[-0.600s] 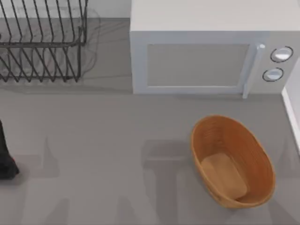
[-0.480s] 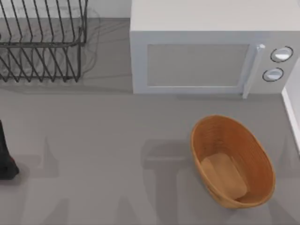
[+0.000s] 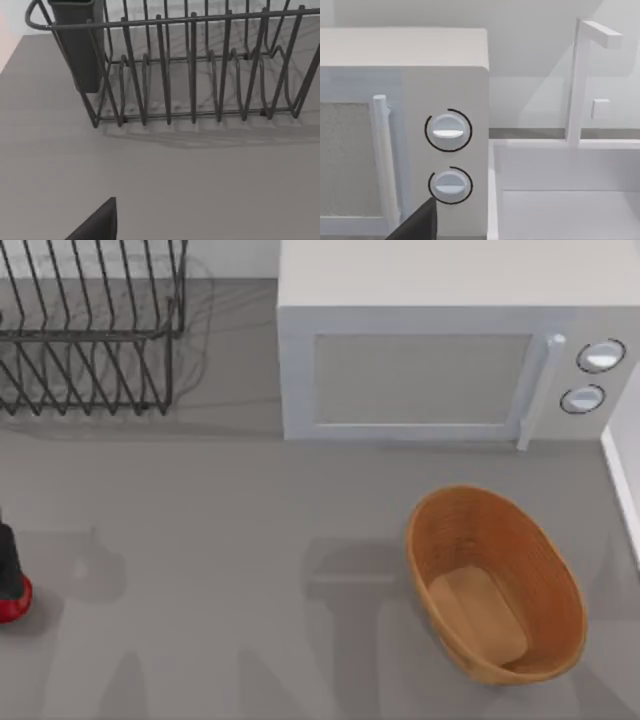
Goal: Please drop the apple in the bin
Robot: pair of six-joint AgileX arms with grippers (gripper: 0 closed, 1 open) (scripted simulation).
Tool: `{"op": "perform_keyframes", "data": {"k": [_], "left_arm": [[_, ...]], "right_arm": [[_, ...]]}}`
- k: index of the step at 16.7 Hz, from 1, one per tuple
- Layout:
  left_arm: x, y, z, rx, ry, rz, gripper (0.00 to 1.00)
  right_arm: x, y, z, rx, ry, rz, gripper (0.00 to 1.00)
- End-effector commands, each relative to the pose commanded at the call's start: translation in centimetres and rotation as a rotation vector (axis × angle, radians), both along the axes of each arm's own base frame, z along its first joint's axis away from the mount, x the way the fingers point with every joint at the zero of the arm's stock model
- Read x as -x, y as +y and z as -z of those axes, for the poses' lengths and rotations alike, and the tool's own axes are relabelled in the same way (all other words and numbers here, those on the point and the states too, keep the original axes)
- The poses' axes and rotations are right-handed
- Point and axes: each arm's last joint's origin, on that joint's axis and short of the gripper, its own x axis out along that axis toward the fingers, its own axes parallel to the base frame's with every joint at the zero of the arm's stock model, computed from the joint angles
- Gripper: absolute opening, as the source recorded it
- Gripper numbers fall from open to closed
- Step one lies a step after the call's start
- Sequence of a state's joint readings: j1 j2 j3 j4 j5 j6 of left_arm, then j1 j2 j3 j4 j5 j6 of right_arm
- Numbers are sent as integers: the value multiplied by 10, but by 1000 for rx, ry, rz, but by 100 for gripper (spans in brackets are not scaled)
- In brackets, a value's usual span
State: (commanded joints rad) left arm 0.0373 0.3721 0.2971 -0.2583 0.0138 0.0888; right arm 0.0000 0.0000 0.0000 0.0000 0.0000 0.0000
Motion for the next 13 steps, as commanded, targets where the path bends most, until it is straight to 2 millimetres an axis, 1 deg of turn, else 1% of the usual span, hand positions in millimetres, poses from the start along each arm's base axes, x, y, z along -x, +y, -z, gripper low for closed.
{"op": "perform_keyframes", "data": {"k": [3,6,8,10,13], "left_arm": [[-28,4,-4,-20,308,11,100],[-62,9,9,-22,648,30,100],[-83,13,20,-18,843,48,100],[-102,18,27,-13,988,68,100],[-126,24,29,-8,1113,96,100]], "right_arm": [[0,0,0,0,0,0,100],[0,0,0,0,0,0,100],[0,0,0,0,0,0,100],[0,0,0,0,0,0,100],[0,0,0,0,0,0,100]]}}
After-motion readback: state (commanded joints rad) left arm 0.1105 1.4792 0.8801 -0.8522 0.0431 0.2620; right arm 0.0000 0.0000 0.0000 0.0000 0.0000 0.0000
